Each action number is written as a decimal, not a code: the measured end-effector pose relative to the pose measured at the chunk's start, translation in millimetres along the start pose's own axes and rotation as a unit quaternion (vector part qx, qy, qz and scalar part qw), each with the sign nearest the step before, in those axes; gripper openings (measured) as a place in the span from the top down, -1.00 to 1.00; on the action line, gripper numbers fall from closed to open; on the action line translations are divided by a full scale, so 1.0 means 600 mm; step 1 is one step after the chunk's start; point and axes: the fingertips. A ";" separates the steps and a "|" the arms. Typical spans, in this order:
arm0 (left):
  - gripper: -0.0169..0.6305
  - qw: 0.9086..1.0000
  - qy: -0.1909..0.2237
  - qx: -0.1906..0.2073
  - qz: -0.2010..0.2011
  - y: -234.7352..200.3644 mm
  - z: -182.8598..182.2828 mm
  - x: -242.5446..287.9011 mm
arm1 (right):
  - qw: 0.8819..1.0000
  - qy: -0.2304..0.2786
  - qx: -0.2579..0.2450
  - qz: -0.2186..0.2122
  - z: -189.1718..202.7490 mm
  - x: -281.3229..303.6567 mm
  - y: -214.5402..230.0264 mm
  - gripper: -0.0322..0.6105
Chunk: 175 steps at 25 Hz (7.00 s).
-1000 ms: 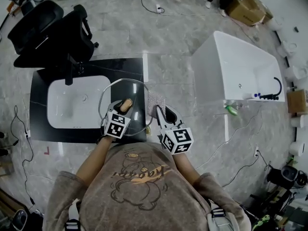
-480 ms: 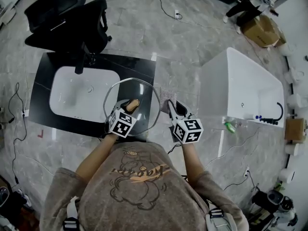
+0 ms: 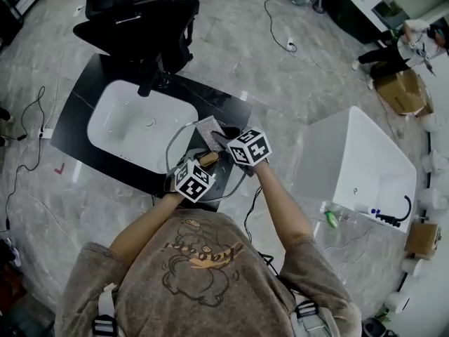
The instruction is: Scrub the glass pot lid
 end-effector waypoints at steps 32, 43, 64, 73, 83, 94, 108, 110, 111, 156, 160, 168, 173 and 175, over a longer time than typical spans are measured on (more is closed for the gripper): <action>0.34 1.000 0.007 -0.023 -0.013 0.001 0.002 -0.003 | 0.913 -0.294 -0.185 -0.214 0.079 0.196 -0.168 0.62; 0.33 1.000 0.005 -0.028 -0.012 0.000 0.008 -0.006 | 0.954 -0.228 -0.101 -0.164 0.060 0.148 -0.066 0.62; 0.33 0.999 0.003 -0.035 0.009 -0.005 0.014 -0.005 | 0.993 -0.085 0.070 -0.047 0.137 -0.006 0.054 0.62; 0.34 0.999 -0.009 -0.033 0.030 -0.003 0.013 -0.004 | 0.992 -0.065 0.105 -0.036 0.210 -0.058 0.019 0.62; 0.34 0.999 -0.020 -0.016 0.039 -0.001 0.016 0.001 | 0.987 -0.051 0.149 -0.009 0.264 -0.077 -0.037 0.62; 0.35 0.998 -0.030 -0.012 0.053 -0.001 0.018 0.007 | 0.979 -0.036 0.197 0.023 0.275 -0.050 -0.112 0.62; 0.35 0.997 -0.036 -0.019 0.066 0.000 0.019 0.006 | 0.976 -0.042 0.209 -0.052 0.245 0.006 -0.228 0.64; 0.35 0.997 -0.036 -0.020 0.066 0.000 0.019 0.006 | 0.975 -0.048 0.208 -0.056 0.247 0.010 -0.234 0.64; 0.35 0.997 -0.036 -0.021 0.066 0.000 0.019 0.006 | 0.976 -0.053 0.205 -0.051 0.251 0.012 -0.233 0.64; 0.35 0.996 -0.028 -0.029 0.078 0.008 0.022 0.009 | 0.947 -0.040 0.308 0.079 0.303 -0.153 0.125 0.62; 0.35 0.996 -0.029 -0.029 0.082 0.009 0.024 0.011 | 0.948 -0.047 0.303 0.084 0.267 -0.137 0.163 0.62; 0.35 0.996 -0.026 -0.031 0.083 0.012 0.025 0.010 | 0.945 -0.049 0.313 0.081 0.192 -0.081 0.212 0.62; 0.35 0.996 -0.023 -0.035 0.083 0.013 0.025 0.013 | 0.953 -0.069 0.283 0.084 0.141 -0.042 0.220 0.62; 0.35 0.996 -0.028 -0.034 0.083 0.015 0.025 0.013 | 0.956 -0.078 0.269 0.084 0.124 -0.027 0.217 0.62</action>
Point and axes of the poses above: the fingertips, and each gripper's own axes: x forward along the fingers, y to its right, z out of its underside, and after that the axes turned 12 degrees about x, right-handed
